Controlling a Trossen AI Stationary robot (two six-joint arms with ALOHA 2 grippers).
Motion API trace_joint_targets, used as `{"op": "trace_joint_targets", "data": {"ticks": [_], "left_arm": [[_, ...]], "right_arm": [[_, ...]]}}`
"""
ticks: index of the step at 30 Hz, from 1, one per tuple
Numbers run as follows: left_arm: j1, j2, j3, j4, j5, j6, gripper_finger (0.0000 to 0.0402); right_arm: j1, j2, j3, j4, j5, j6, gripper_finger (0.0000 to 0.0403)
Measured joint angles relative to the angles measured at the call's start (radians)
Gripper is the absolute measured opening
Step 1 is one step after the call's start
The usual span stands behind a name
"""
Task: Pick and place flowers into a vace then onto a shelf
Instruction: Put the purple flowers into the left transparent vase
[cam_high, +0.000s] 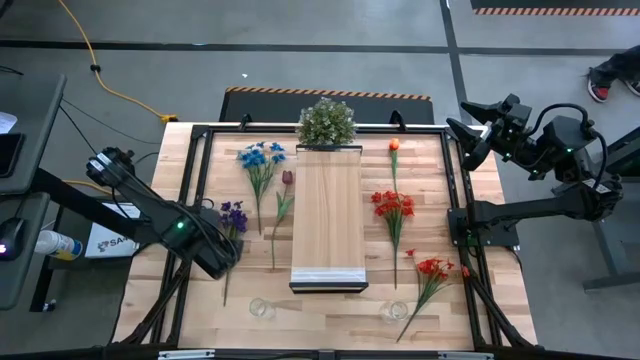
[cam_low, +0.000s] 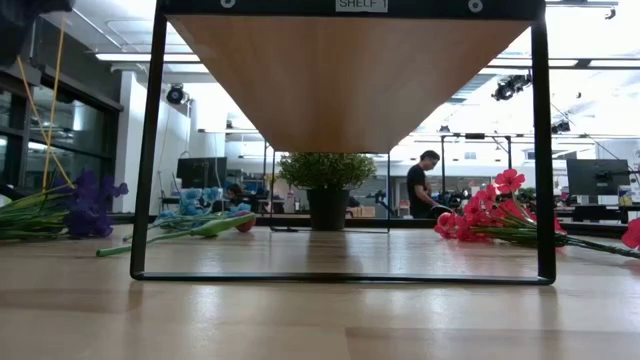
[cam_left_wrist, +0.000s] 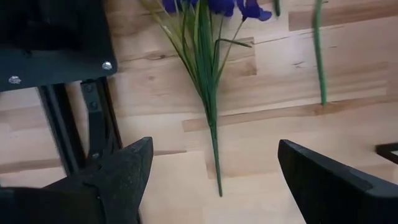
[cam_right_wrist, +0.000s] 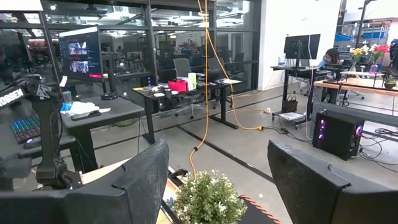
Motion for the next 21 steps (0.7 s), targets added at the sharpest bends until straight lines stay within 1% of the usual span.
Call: {"op": "trace_joint_targets", "data": {"ticks": [8, 13, 21], "left_arm": [[0.0, 0.0, -0.133, 0.132, 0.007, 0.0, 0.0378], [0.0, 0.0, -0.215, 0.236, 0.023, -0.001, 0.0378], [0.0, 0.0, -0.295, 0.35, 0.025, -0.005, 0.0378]], "right_arm": [[0.0, 0.0, 0.0, 0.0, -0.004, 0.0, 0.0262], [0.0, 0.0, 0.0, 0.0, -0.049, 0.039, 0.0262], [0.0, 0.0, 0.0, 0.0, -0.055, 0.049, 0.0262]]}}
